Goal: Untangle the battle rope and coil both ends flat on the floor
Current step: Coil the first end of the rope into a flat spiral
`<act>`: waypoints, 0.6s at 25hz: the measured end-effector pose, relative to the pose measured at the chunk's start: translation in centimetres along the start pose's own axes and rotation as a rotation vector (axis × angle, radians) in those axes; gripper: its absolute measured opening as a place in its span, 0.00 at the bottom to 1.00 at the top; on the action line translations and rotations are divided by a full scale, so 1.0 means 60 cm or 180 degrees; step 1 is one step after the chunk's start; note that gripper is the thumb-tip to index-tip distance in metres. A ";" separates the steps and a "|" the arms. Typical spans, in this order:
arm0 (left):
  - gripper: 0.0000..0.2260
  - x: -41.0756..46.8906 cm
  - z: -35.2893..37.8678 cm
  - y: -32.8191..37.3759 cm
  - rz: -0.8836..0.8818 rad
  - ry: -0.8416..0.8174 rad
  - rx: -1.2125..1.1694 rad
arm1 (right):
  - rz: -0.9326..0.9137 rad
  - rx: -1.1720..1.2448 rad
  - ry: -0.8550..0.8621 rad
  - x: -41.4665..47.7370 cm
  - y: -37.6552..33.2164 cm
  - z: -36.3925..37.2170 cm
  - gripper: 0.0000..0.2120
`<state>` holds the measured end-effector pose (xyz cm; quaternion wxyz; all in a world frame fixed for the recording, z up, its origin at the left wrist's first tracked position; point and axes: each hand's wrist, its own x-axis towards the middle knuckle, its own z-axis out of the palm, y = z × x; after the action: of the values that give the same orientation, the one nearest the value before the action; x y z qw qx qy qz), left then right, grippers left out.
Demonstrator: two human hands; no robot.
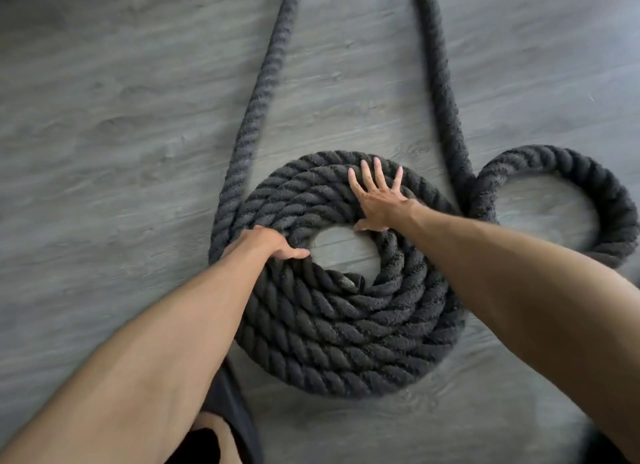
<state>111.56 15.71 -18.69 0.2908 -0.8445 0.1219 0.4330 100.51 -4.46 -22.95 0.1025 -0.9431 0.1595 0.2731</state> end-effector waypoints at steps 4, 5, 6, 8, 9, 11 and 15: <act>0.47 -0.038 -0.058 0.013 0.0591 0.0027 0.0983 | 0.0048 -0.0033 0.0093 0.008 -0.001 0.003 0.62; 0.46 -0.030 -0.069 0.009 0.0659 0.0232 0.0939 | 0.0086 0.0033 0.0172 0.002 -0.003 0.002 0.62; 0.45 -0.021 -0.079 0.002 0.0722 0.0559 0.0689 | 0.0172 0.0144 0.0303 -0.010 -0.008 0.006 0.61; 0.45 0.006 -0.100 -0.002 0.1080 0.1621 0.0153 | 0.0710 0.0577 0.0657 -0.050 -0.028 0.035 0.56; 0.48 0.022 -0.111 0.006 0.1403 0.1993 -0.0007 | 0.1154 0.0869 0.0752 -0.074 -0.041 0.054 0.54; 0.59 0.039 -0.128 0.038 0.2024 0.1962 0.0265 | 0.1932 0.1278 0.0657 -0.117 -0.068 0.094 0.55; 0.68 0.093 -0.107 0.072 0.2488 0.1856 0.0600 | 0.2384 0.1129 0.0643 -0.121 -0.070 0.140 0.51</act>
<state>117.13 8.65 -21.90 0.1355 -0.7915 0.5443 0.2425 92.15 3.58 -25.53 0.1407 -0.8098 0.5448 0.1660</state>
